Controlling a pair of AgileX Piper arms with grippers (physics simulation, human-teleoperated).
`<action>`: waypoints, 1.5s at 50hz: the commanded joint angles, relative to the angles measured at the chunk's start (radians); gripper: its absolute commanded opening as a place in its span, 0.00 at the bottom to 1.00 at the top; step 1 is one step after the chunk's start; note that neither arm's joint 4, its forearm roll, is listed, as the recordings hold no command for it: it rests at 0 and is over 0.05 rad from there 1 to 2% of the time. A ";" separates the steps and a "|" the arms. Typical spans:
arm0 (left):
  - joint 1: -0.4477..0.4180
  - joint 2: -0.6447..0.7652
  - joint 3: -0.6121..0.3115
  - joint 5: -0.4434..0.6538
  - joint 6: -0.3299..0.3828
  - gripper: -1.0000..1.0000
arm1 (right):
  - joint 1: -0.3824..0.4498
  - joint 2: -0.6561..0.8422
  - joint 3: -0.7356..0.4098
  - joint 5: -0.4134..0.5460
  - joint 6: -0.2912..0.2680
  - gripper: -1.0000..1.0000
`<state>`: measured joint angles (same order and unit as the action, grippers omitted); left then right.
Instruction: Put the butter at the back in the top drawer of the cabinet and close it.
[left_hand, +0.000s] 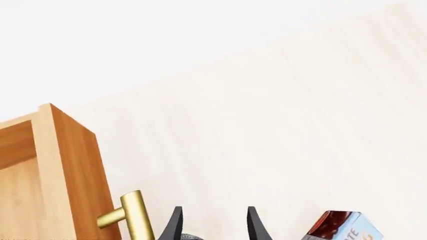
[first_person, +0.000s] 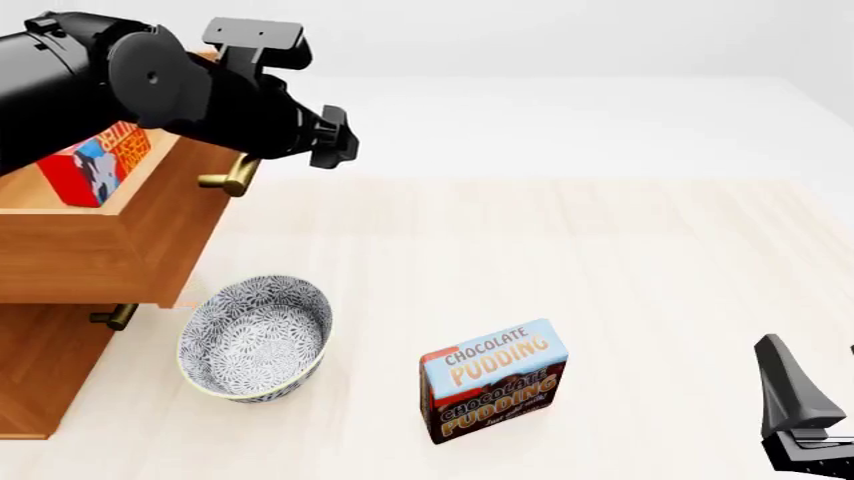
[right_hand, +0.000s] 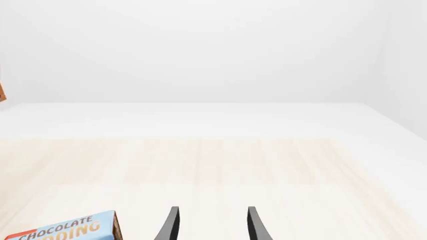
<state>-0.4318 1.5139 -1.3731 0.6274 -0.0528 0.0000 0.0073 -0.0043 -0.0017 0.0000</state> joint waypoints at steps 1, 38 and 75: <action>0.031 0.031 0.043 -0.003 -0.014 1.00 | 0.000 0.000 0.000 0.000 0.000 1.00; 0.126 -0.007 0.130 -0.041 0.008 1.00 | 0.000 0.000 0.000 0.000 0.000 1.00; 0.272 -0.044 0.223 -0.080 0.032 1.00 | 0.000 0.000 0.000 0.000 0.000 1.00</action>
<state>-0.1860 1.4135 -1.2262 0.5370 -0.0162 0.0000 0.0073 -0.0043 -0.0017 0.0000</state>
